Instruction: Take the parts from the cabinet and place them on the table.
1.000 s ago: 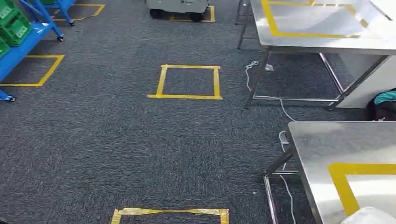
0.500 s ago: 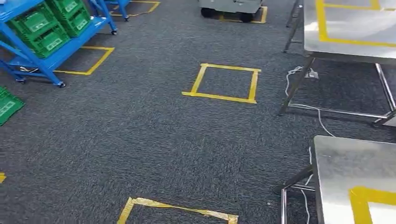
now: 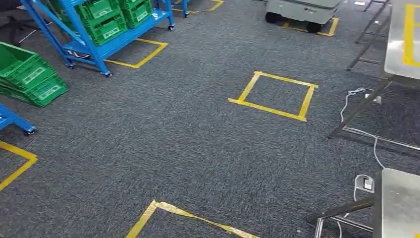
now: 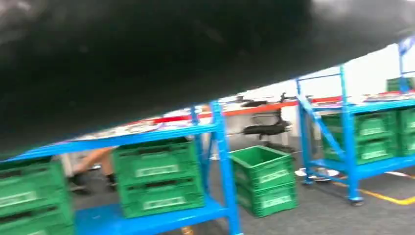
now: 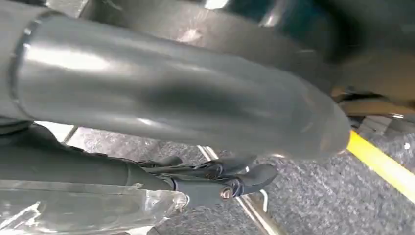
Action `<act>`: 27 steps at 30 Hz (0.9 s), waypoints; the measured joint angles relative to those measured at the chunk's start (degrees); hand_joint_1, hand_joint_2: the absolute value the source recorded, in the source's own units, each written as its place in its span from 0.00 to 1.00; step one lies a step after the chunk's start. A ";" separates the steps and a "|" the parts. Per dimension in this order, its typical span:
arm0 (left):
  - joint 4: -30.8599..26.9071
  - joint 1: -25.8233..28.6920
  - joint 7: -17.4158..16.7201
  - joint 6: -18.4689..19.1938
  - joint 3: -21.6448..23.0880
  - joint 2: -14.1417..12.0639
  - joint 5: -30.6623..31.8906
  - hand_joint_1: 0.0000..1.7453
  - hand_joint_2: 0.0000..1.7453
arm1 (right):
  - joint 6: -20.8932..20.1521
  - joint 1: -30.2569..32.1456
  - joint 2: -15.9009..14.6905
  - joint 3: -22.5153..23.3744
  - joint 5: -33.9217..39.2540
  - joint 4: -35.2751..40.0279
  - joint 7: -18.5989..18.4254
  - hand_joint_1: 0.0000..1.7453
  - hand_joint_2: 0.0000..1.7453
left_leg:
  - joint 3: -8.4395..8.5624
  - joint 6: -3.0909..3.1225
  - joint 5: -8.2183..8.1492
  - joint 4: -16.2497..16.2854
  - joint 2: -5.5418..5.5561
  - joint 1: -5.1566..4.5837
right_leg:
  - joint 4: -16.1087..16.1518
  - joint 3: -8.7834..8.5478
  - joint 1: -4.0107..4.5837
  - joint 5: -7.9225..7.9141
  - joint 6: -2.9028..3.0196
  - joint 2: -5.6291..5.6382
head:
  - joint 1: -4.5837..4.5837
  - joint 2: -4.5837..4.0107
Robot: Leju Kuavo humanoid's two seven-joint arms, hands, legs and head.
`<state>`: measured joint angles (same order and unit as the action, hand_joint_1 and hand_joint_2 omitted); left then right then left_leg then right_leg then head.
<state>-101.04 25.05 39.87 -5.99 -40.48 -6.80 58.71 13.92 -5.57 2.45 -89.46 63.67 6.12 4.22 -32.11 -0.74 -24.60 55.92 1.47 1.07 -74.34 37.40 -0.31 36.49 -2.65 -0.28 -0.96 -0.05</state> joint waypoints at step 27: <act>2.45 -0.99 0.00 -2.03 0.52 6.65 0.13 0.00 0.00 | 0.24 0.34 -0.18 0.04 1.99 -0.04 2.32 0.00 0.00 | -0.13 -0.04 0.28 0.25 -2.73 -0.49 | 15.60 -8.64 0.61 -6.27 0.09 -4.69 | 0.59 -0.02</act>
<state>-98.60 24.05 39.87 -8.02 -39.95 -0.15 58.84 14.16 -5.23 2.27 -89.42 65.66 6.08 6.54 -32.24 -0.79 -24.31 56.18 -1.26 0.58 -58.73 28.75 0.30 30.22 -2.56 -4.97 -0.37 -0.07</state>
